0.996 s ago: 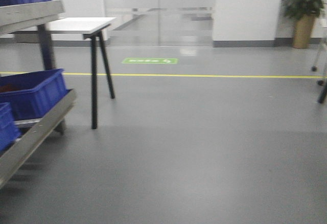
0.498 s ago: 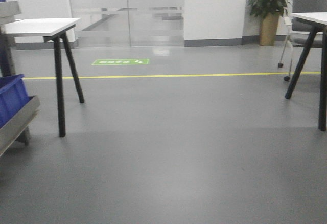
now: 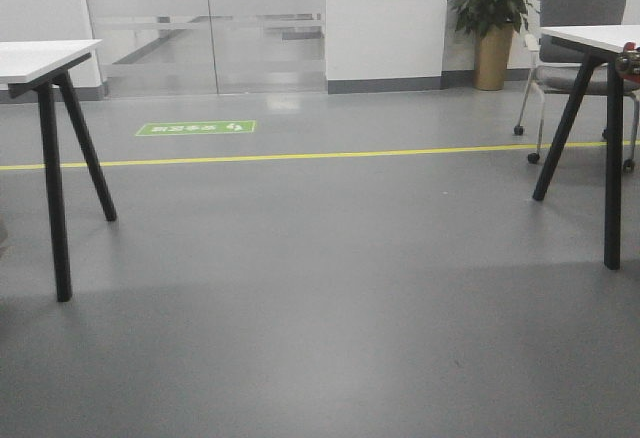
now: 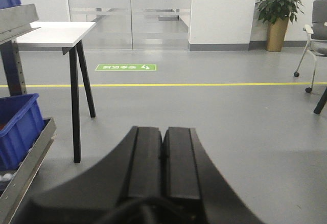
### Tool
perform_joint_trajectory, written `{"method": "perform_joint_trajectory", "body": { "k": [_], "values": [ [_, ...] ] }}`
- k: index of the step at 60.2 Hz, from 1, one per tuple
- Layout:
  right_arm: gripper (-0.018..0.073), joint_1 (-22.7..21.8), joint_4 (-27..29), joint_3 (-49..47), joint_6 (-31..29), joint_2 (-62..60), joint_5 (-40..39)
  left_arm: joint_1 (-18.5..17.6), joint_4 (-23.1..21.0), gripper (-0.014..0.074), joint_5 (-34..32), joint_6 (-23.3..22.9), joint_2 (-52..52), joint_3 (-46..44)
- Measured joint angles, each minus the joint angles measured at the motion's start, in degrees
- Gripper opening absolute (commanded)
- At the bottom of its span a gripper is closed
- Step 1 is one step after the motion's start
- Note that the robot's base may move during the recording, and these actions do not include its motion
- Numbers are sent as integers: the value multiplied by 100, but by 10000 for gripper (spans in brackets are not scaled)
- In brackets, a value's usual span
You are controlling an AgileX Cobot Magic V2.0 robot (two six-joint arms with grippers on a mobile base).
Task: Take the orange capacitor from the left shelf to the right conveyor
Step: 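Drive the base to the conveyor table holding the cylinder in the right gripper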
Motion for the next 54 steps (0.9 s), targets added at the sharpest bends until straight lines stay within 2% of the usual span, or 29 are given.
{"method": "perform_joint_trajectory", "body": {
  "k": [54],
  "values": [
    [49, 0, 0, 0, 0, 0, 0, 0, 0, -105, 0, 0, 0, 0]
  ]
}}
